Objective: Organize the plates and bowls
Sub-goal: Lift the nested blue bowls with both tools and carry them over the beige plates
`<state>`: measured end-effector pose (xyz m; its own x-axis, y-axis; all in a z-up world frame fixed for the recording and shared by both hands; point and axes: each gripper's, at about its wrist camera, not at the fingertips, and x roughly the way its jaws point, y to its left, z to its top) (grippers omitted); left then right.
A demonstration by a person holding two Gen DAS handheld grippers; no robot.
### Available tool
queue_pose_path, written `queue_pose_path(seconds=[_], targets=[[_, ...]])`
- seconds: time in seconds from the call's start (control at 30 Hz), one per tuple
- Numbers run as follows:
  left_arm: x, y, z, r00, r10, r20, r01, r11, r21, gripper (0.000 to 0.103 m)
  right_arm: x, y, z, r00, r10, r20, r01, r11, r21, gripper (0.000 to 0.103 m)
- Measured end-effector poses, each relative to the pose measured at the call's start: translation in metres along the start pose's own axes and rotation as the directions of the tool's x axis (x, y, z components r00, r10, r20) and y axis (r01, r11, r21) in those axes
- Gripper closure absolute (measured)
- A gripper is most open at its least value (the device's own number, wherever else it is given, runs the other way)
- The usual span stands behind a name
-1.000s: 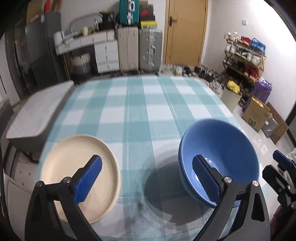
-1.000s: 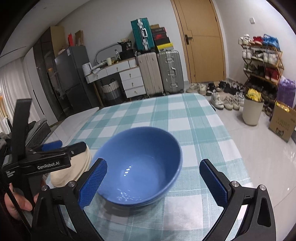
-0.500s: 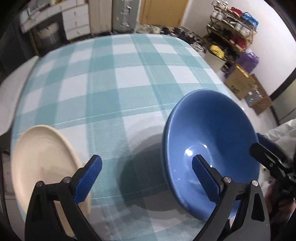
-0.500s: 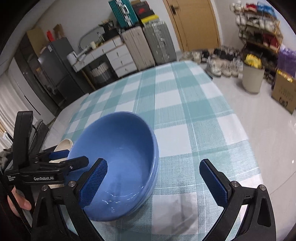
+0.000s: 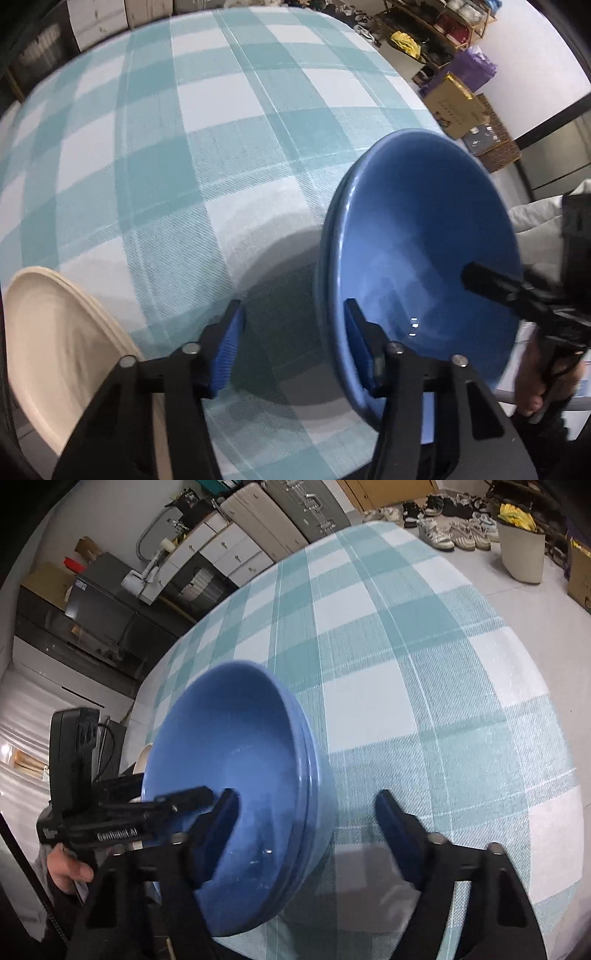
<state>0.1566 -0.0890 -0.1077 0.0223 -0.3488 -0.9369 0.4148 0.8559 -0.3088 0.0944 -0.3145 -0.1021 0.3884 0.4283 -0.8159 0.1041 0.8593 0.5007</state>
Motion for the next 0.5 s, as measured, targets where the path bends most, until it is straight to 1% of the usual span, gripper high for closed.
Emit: queue_pose_path(seconds=[0.03, 0.07, 0.1, 0.13, 0.17, 0.2, 0.23, 0.27, 0.37, 0.5], targets=[[0.001, -0.001, 0.001, 1.000, -0.015, -0.013, 0.015, 1.000, 0.002, 0.062, 0.001, 0.000, -0.002, 1.000, 0.005, -0.008, -0.005, 1.000, 0.007, 0.040], [0.000, -0.002, 0.001, 1.000, -0.023, -0.021, 0.023, 1.000, 0.005, 0.065, 0.003, -0.001, -0.003, 1.000, 0.010, -0.018, -0.010, 1.000, 0.009, 0.046], [0.000, -0.005, 0.001, 0.999, -0.024, -0.032, 0.024, 1.000, 0.017, 0.069, 0.005, 0.000, -0.004, 0.999, 0.018, -0.027, -0.018, 1.000, 0.009, 0.049], [0.000, -0.007, 0.002, 0.999, -0.022, -0.039, 0.023, 0.999, 0.023, 0.075, 0.007, 0.001, -0.004, 0.999, 0.021, -0.038, -0.021, 1.000, 0.004, 0.056], [0.001, -0.010, 0.003, 0.999, -0.018, -0.050, 0.020, 0.999, 0.030, 0.077, 0.009, 0.003, -0.005, 0.999, 0.009, -0.044, -0.009, 1.000, -0.003, 0.061], [0.001, -0.012, 0.004, 0.998, -0.012, -0.062, 0.015, 0.999, 0.038, 0.078, 0.010, 0.004, -0.005, 0.999, 0.002, -0.045, -0.002, 1.000, -0.003, 0.062], [0.000, -0.013, 0.005, 0.998, -0.012, -0.070, 0.015, 0.999, 0.042, 0.082, 0.011, 0.004, -0.005, 0.999, -0.008, -0.047, 0.008, 1.000, 0.000, 0.065], [0.000, -0.014, 0.006, 0.997, -0.012, -0.080, 0.016, 0.999, 0.043, 0.083, 0.011, 0.003, -0.004, 0.999, -0.012, -0.050, 0.012, 1.000, 0.006, 0.070], [-0.003, -0.013, 0.010, 0.994, -0.032, -0.100, 0.036, 0.999, 0.030, 0.086, 0.009, 0.000, -0.003, 0.999, 0.006, -0.052, -0.004, 0.999, 0.034, 0.072], [-0.006, -0.013, 0.010, 0.992, -0.039, -0.121, 0.042, 0.999, 0.020, 0.086, 0.008, 0.001, -0.001, 0.999, -0.017, -0.047, 0.019, 0.999, 0.038, 0.076]])
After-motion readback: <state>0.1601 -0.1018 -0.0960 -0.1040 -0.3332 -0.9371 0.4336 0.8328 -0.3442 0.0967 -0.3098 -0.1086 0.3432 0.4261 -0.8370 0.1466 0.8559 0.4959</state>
